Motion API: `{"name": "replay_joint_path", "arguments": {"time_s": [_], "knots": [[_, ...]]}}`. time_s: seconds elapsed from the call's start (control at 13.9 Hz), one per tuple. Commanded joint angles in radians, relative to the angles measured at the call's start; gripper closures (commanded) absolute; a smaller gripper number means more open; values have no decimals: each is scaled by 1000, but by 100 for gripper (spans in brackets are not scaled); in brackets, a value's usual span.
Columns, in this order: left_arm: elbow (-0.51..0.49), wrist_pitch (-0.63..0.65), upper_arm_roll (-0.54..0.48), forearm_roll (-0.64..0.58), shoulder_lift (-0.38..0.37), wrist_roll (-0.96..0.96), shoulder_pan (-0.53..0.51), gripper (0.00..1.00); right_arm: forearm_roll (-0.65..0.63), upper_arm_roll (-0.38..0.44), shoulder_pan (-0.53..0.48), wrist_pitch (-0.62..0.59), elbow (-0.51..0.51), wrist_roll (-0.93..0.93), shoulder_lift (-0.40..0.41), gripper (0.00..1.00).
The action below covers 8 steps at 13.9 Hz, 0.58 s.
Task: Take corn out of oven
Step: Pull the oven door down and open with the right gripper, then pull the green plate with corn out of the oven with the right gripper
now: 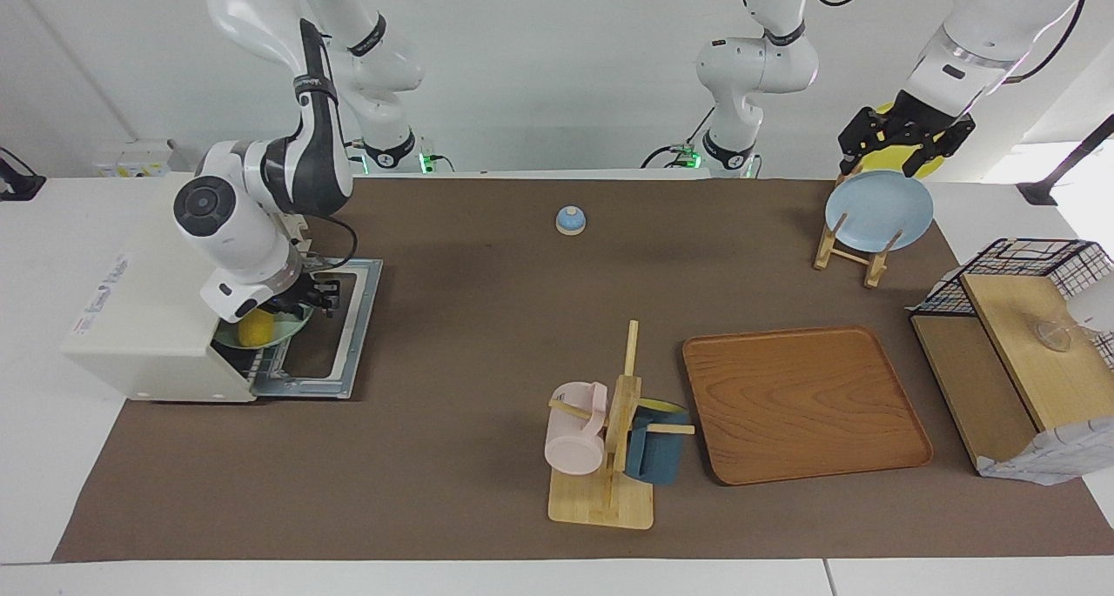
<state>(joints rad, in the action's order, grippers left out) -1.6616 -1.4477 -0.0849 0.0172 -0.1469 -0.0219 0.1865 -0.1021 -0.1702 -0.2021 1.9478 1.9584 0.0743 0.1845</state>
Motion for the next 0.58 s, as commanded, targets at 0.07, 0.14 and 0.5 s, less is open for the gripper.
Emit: {"name": "replay_joint_path", "arguments": {"time_s": [0.07, 0.14, 0.5], "knots": [[-3, 15, 5, -6, -10, -16, -7, 0, -137, -12, 10, -7, 50, 18, -40, 86], [-3, 15, 5, -6, -10, -16, -9, 0, -152, -12, 35, -23, 48, 18, -42, 93], [-3, 15, 5, -6, -10, -16, -7, 0, -191, -14, 186, -93, -57, -31, -14, 100]]}}
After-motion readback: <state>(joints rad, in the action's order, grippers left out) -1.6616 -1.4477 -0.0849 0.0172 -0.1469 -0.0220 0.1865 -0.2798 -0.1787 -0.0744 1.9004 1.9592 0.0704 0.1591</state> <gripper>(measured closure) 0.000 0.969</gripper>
